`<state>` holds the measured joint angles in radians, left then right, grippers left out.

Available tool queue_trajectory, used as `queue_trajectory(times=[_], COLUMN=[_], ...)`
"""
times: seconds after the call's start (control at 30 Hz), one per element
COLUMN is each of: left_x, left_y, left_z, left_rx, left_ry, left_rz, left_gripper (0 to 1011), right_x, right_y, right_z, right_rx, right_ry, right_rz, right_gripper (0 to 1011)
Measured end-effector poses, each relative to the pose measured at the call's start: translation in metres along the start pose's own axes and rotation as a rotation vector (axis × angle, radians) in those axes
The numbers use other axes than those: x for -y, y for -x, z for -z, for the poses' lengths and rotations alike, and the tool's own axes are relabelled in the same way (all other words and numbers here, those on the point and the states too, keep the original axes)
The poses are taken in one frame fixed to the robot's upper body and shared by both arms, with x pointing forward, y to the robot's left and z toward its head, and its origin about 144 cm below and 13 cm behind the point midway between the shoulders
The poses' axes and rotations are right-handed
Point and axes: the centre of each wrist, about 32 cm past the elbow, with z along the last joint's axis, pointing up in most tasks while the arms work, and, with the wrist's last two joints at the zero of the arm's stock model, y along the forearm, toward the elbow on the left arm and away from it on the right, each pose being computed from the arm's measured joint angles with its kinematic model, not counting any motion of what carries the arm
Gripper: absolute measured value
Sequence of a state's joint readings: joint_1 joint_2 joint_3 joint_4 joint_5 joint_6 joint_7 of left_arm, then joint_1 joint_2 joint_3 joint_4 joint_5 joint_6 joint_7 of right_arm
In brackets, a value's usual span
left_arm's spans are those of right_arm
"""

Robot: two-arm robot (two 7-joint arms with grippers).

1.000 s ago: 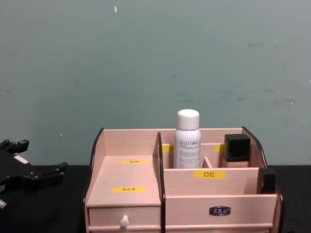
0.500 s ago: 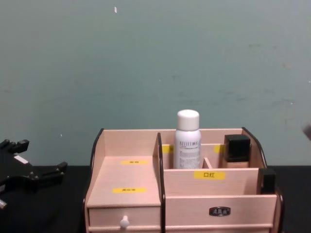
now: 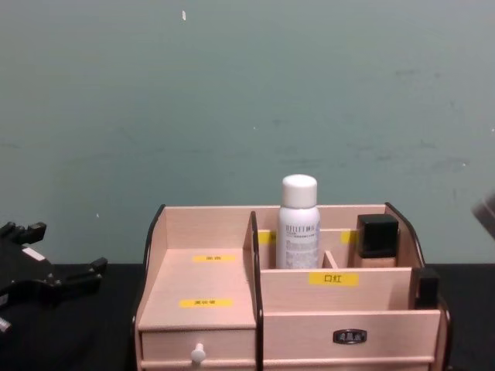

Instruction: Pick up the facial cleanser and watermelon frost from the table and place them into the tiered storage box.

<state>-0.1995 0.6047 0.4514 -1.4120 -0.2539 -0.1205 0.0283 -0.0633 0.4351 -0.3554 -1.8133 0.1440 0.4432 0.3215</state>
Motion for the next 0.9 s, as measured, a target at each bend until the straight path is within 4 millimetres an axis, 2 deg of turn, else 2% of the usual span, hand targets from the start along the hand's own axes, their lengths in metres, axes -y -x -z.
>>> queue_trajectory(times=[0.9], left_x=[0.0], left_y=[0.0], left_z=[0.0], left_rx=[0.0], left_ry=[0.0], left_rz=[0.0], left_gripper=[1001], right_x=[-0.0104], right_y=[-0.0017], right_z=[0.0026], right_rx=[0.004], right_ry=[-0.015], right_rz=[-0.001], right_gripper=[1002])
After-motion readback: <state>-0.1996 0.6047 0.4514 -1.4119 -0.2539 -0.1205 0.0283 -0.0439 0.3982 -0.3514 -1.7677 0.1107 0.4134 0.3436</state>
